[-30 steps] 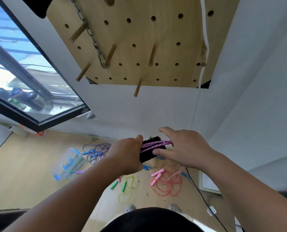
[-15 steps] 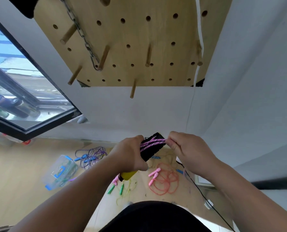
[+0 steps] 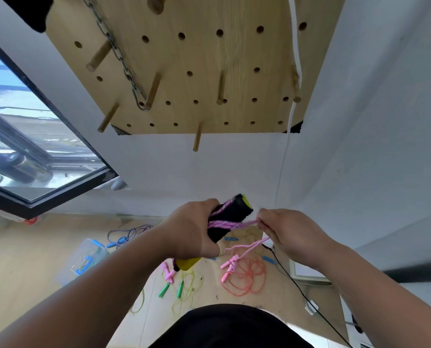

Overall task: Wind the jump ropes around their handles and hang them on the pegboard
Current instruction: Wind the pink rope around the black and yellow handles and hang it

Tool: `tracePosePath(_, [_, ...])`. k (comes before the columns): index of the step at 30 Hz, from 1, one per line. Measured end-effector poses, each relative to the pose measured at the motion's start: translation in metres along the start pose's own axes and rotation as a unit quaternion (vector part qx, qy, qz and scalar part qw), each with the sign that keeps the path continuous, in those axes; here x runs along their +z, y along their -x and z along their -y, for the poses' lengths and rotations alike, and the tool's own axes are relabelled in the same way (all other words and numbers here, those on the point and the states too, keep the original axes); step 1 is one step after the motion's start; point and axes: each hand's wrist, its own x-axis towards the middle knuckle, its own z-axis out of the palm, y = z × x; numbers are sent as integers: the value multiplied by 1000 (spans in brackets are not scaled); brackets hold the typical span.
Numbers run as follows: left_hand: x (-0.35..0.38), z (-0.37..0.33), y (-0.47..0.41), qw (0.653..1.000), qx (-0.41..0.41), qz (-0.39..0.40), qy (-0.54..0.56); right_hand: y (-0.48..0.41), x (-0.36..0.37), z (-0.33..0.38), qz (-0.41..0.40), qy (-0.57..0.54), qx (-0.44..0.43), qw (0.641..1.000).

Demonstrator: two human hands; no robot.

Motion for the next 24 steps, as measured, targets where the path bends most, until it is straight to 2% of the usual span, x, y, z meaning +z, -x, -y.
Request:
tracePosePath(2, [-5,-10,7,994,48,33,-95,-3,-3,-2,36,26,-4,999])
tracePosePath(5, [-1,-23,12,961,104,89,-241,-16,-12,-1,87,74,-38,993])
tracePosePath(9, [9,-23,3,920,98,131,-356,-32,-34,2,131,130,-80,980])
tracePosePath(14, [14,-21,-12,896,85,111,-421,-39,-48,27,117,136,-88,980])
tracePosePath(16, [15,-19,-18,899,72,94,-421,-38,-44,34,106,131,-63,984])
tracePosePath(19, [11,-10,-27,925,14,48,-376,-32,-40,44,69,103,-19,992])
tracePosePath(22, [5,1,-31,958,-61,-15,-279,-19,-35,53,1,44,15,999])
tracePosePath(24, [4,5,-32,975,-88,-41,-198,-9,-29,51,-65,-47,41,996])
